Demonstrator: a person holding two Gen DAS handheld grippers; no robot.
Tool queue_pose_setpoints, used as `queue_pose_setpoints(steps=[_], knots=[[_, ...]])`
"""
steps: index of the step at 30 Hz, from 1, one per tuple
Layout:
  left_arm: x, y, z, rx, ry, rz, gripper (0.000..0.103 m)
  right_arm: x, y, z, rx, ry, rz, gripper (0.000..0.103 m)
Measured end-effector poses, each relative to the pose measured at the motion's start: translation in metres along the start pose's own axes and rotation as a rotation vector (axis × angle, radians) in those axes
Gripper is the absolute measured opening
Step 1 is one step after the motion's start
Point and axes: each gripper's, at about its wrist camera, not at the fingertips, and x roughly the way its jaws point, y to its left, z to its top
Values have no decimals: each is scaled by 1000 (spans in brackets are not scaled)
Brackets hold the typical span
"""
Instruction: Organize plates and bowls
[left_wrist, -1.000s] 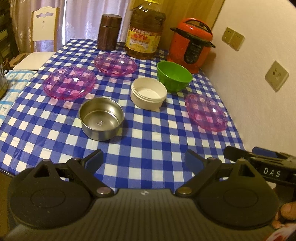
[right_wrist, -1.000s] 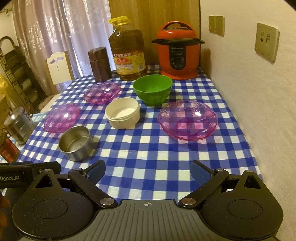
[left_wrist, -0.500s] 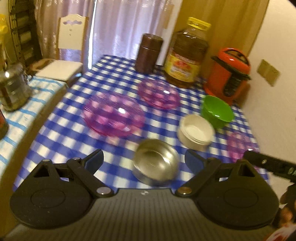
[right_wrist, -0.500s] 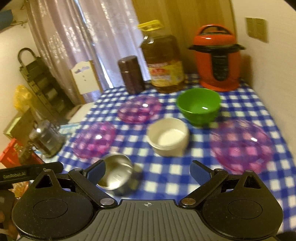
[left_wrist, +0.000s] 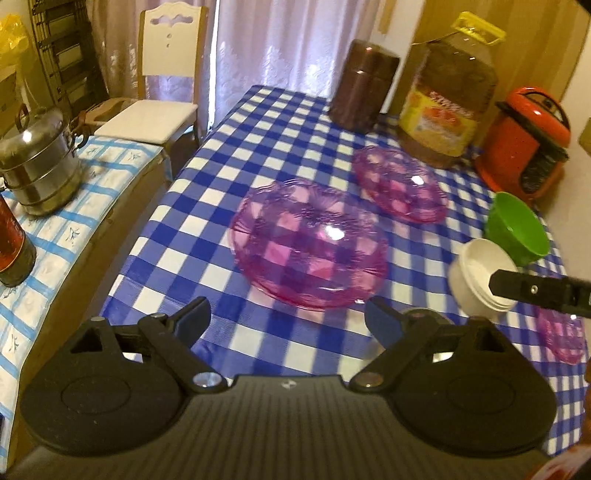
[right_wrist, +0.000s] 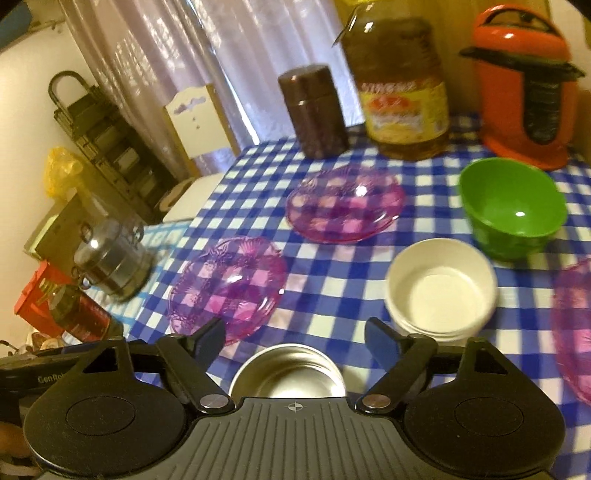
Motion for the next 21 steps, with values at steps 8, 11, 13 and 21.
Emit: queue_pose_setpoints(steps=[8,11,13,21], knots=[[34,28,8,-55,18,14,84,65,5,15,21,82,26,66],[44,37,12,-79,14,14,80,86,4,21,27,110,24,62],[51,40,14,-87,9,8,79,98,2,23,31,126,25,60],[85,47,22,-112,13,18,56,134,-5,33,62,178,40,50]])
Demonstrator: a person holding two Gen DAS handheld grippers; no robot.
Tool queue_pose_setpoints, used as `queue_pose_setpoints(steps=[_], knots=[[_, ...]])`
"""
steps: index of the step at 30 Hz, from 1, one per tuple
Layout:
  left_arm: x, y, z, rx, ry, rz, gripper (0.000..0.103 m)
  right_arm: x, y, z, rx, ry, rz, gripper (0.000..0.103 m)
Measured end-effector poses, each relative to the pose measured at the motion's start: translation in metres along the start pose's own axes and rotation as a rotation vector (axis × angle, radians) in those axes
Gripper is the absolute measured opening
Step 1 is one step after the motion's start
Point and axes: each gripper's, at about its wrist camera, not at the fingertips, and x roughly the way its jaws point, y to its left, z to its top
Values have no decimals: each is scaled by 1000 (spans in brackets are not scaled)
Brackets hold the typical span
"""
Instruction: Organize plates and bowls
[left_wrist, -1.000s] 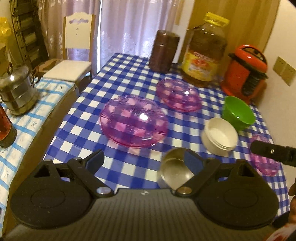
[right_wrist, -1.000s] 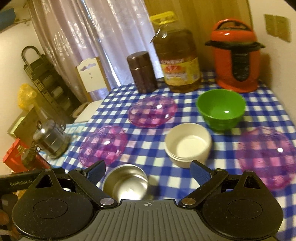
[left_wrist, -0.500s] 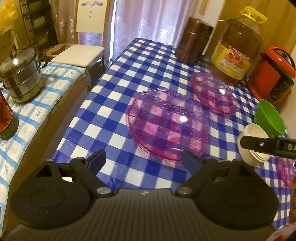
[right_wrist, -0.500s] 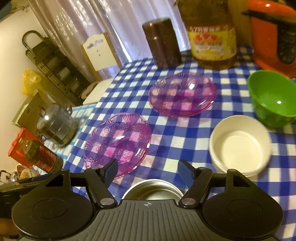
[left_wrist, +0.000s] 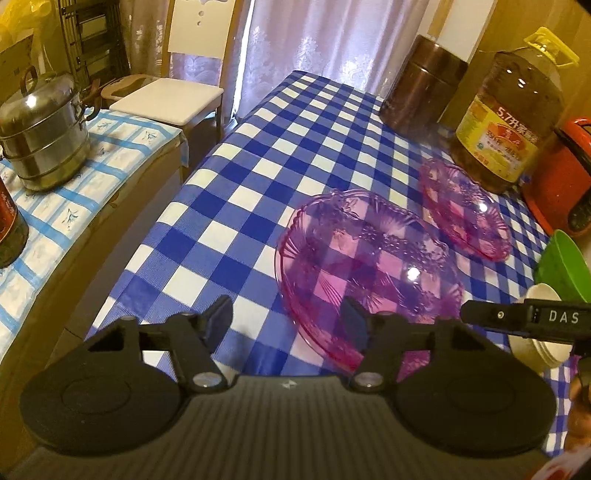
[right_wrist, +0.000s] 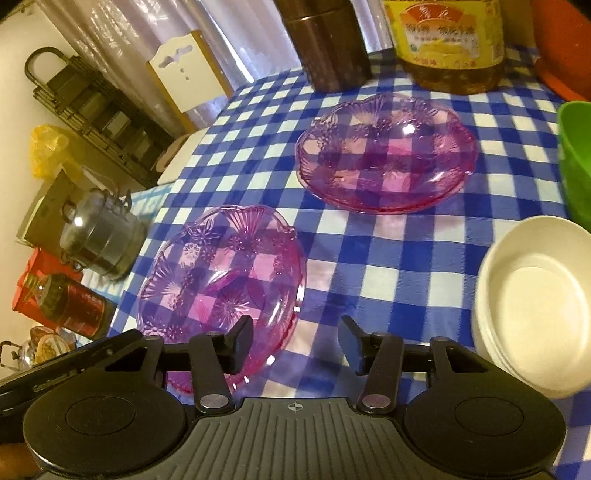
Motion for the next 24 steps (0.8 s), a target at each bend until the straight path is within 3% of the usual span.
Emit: queue_pose_setpoints(steps=[4,12,14,19,24], knots=[[10,1,2,-6,2,4,42,10,2,5,-4,17,9,43],[21,3,4,-1,2,9,27,26,8,8,-13,40,15,29],[22,4,5,2,2,8,19,29,9,9,-16,42,8,23],[20,2,5,12,-7,5,11,32,7,8,-19,40,-12,10],[16,-3,3,38,-10,11,9,29,8,7,-19,34,-15,10]])
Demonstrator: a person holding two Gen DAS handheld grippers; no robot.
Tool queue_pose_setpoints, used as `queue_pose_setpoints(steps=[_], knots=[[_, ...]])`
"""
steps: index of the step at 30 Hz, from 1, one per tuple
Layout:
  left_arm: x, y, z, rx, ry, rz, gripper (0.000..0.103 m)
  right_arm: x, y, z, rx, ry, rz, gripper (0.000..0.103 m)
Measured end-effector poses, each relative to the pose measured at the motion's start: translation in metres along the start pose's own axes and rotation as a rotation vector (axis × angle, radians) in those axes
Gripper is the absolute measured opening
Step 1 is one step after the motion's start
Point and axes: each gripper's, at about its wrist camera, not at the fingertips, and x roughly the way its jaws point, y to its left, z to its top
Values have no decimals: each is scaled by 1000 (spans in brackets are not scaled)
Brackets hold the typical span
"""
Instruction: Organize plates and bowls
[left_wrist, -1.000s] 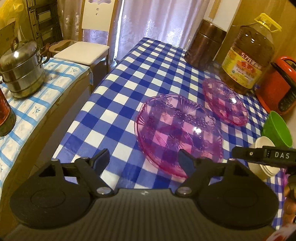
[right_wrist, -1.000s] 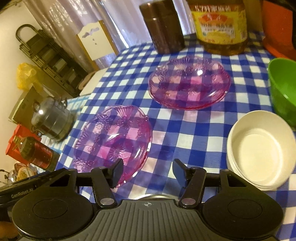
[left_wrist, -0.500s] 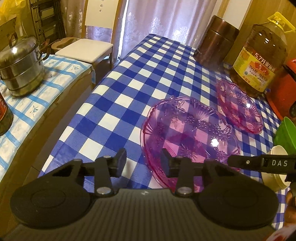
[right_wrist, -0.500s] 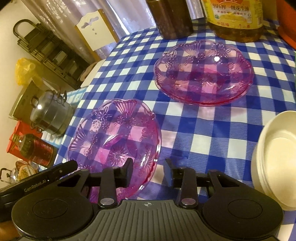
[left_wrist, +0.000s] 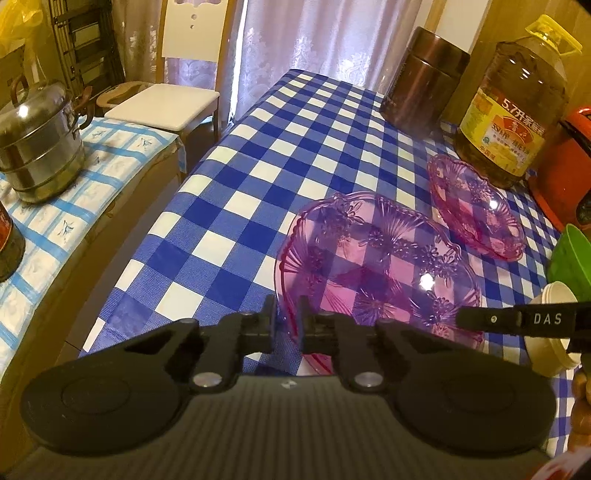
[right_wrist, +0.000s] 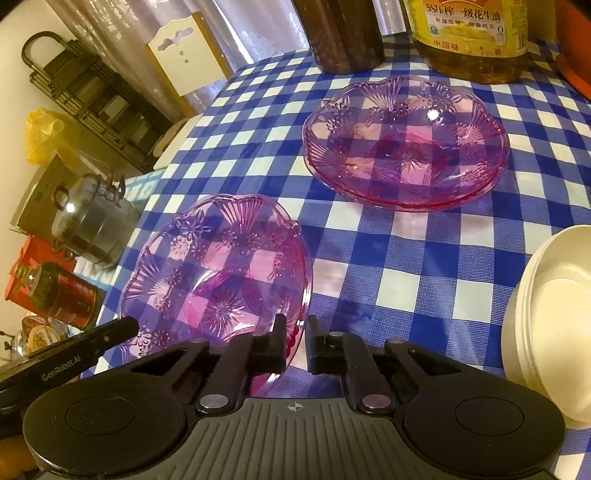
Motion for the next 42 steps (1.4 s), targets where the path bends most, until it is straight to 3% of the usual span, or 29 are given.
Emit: queue_pose_setpoints(steps=[8,23,29,42], knots=[[-31,-10,-1,24,-26,-14,9,-29,1,-5,18,-39,18,9],[-120,-80,-17,122,-82,-117,10,-151,-16,-43,81,-163,-5,9],[-148,-130,-30,194,-100,-180,10,-202,-43,-66,133,-215,-47,9],[-162,-235,-79,294,-38,-316,10,-300,-131,-121,278,-312,-138,9]])
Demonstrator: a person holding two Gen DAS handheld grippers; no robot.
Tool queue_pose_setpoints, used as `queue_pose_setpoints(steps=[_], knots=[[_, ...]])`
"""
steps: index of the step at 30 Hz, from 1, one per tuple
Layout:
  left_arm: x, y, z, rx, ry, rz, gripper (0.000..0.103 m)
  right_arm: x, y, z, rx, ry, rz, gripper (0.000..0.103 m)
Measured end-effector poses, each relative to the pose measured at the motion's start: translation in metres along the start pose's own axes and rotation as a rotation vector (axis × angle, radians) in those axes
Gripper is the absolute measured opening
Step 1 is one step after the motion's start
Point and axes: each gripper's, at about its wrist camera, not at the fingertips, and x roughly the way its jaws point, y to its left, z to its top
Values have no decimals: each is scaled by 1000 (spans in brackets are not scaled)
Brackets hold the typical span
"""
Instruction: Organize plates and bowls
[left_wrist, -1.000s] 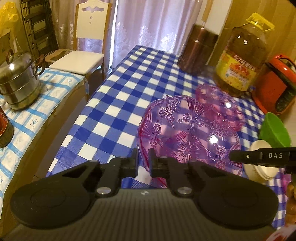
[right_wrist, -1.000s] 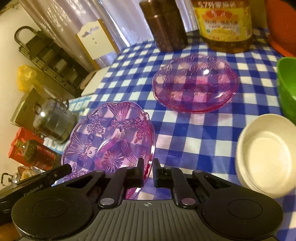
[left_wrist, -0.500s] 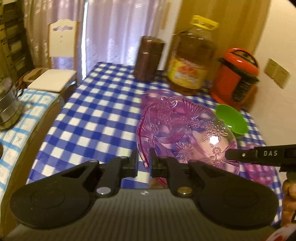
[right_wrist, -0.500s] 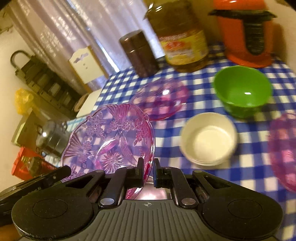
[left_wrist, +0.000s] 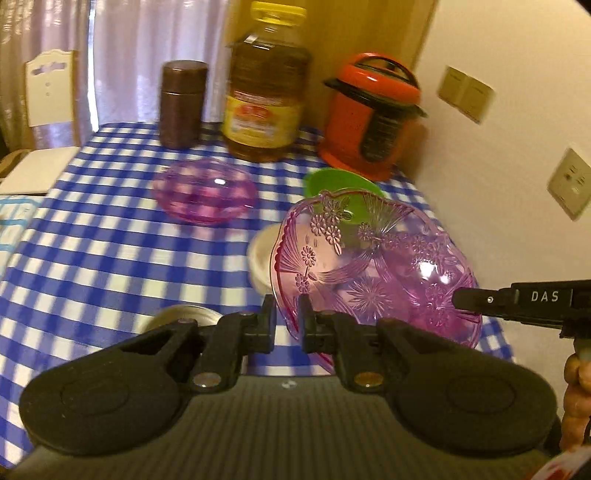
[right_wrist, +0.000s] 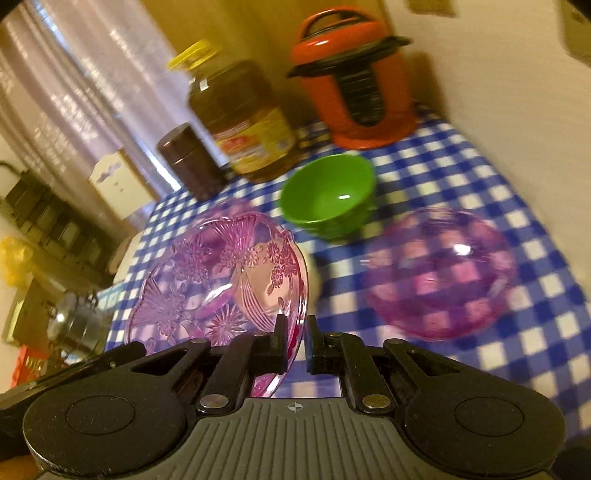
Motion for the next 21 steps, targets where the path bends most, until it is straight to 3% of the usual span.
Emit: queue_pose_setpoints(steps=[11,21], knots=[[35,-80,-12,58,51,-74,10,-46,-79,-4,62,-65,-107,9],[92,-114,-10,76,98,-63,11,-24,-129,7,105,-60,-176,8]])
